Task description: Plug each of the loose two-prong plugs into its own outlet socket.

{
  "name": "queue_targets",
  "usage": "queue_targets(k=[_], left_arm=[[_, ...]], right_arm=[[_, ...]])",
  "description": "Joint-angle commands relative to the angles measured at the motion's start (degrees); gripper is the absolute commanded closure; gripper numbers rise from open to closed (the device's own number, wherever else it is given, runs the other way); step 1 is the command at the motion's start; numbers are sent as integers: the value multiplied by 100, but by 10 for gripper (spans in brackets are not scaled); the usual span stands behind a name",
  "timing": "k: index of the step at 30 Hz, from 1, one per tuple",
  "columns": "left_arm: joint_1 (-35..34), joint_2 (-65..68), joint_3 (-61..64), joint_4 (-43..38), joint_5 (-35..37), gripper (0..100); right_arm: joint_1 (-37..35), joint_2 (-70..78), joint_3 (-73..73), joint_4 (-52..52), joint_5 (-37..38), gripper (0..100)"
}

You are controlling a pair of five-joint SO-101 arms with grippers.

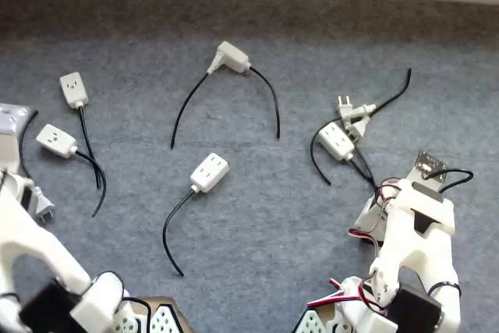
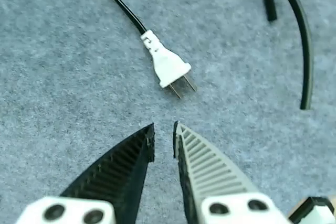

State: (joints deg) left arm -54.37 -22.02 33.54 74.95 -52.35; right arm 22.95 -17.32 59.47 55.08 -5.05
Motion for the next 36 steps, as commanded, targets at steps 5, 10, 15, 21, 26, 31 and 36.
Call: queue_targets(k=[5, 10, 15, 21, 26, 31, 36], left_arm=[[312, -1895, 2211, -1741, -571, 914], [13, -2580, 3442, -3464, 765, 778], [374, -2624, 3626, -3613, 1785, 730], [532, -2624, 2985, -2505, 3253, 761], [532, -2624, 3090, -2523, 3780, 761], [532, -2615, 3415, -3068, 4018, 761], [523, -1921, 3125, -3121, 4009, 760]], right_arm=[[-40, 40, 22, -136, 70, 989], [-40, 40, 22, -136, 70, 989], [-40, 40, 22, -136, 70, 989], [-40, 40, 22, -136, 70, 989], [-40, 40, 22, -136, 70, 989], [-40, 40, 22, -136, 70, 989], [-40, 40, 22, -136, 70, 989]])
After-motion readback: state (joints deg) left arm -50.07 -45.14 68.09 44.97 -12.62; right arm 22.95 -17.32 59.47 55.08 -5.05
